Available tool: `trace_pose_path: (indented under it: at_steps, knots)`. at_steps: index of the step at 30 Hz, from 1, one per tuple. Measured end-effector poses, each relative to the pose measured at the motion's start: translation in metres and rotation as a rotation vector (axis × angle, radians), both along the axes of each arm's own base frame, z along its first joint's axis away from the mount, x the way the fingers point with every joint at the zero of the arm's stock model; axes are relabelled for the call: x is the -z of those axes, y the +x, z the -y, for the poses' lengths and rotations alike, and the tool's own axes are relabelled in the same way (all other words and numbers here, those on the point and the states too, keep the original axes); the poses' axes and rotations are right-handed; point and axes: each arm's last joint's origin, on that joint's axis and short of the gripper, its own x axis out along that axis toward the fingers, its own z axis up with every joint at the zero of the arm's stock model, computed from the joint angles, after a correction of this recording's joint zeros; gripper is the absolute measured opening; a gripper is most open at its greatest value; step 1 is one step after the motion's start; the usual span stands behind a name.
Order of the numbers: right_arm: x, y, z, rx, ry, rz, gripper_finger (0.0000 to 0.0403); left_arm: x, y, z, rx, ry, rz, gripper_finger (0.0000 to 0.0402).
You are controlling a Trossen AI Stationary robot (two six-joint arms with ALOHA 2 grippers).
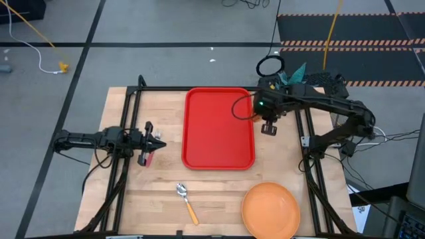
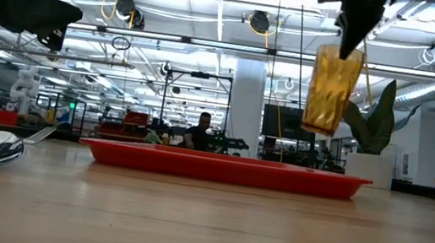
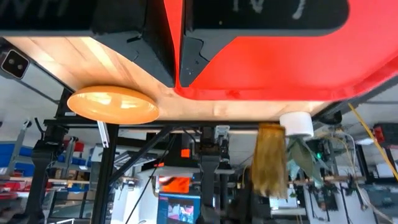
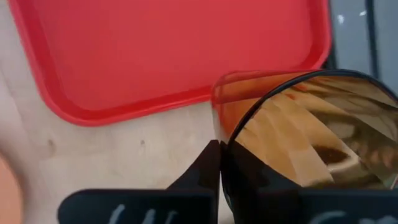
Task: Pick and place plate/cup/fork/spoon on tray
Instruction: Put the yellow cup on the red serving tray
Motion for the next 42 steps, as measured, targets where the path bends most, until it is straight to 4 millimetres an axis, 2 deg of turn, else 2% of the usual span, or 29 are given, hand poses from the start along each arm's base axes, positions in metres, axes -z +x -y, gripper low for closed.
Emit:
trace_pose_path:
  at_steps: [5,10,14,21,25,32,36,42]
  knots:
    - [-0.016,0.029,0.013,-0.058,-0.042,-0.019,0.0001,0.003,0.002,0.000,0.000,-0.037,-0.035,0.0026]
    - [-0.019,0.051,0.038,-0.094,-0.066,-0.040,0.0001,0.006,0.004,0.000,-0.002,-0.074,-0.079,0.0026]
    - [-0.015,0.057,0.064,-0.094,-0.077,-0.057,0.0001,0.009,0.006,0.000,-0.004,-0.083,-0.112,0.0026]
    - [0.004,0.059,0.106,-0.045,-0.060,-0.101,0.0000,0.012,0.009,0.000,-0.012,-0.080,-0.155,0.0026]
    - [0.015,0.063,0.124,-0.037,-0.008,-0.068,0.0000,0.013,0.009,0.000,-0.038,-0.077,-0.167,0.0026]
    - [0.031,0.070,0.138,-0.027,0.030,-0.073,0.0000,0.014,0.010,0.000,-0.042,-0.080,-0.175,0.0026]
    - [0.040,0.076,0.140,-0.037,0.092,-0.062,0.0000,0.014,0.010,0.000,-0.042,-0.080,-0.174,0.0026]
    - [0.049,0.081,0.143,-0.021,0.097,-0.073,0.0004,0.014,0.010,0.000,-0.042,-0.081,-0.175,0.0026]
